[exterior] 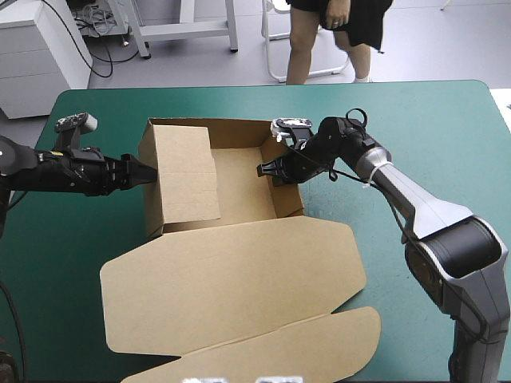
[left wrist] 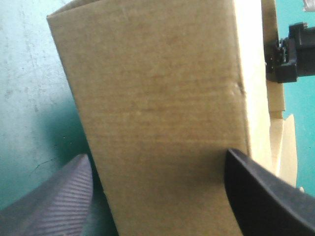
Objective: Fold the box
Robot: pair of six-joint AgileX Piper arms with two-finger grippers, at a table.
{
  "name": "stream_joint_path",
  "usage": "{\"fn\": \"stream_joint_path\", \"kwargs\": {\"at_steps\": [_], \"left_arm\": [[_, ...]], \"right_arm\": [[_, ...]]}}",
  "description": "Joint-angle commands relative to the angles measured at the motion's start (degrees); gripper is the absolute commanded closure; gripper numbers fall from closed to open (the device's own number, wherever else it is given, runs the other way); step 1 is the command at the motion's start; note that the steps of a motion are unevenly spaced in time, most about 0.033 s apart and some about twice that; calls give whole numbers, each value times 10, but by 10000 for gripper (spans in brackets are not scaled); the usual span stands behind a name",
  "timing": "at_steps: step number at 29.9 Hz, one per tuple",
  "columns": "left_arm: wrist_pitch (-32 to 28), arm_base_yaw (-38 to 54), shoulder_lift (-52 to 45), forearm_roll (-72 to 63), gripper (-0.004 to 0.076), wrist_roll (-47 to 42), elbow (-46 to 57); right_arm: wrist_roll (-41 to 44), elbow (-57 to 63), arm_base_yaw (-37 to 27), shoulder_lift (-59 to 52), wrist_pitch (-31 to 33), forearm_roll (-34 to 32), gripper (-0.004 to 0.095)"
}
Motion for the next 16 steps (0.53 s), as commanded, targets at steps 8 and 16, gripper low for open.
{"fn": "stream_joint_path", "kwargs": {"at_steps": [8,16], "left_arm": [[25,-6,-18,-54,214,4,-18],[36,-6,-18,-54,231,9,-18]], "right_arm": [[10,-17,9,-36,-4,47,926],[15,-17,9,-36,-4,36,926]]}}
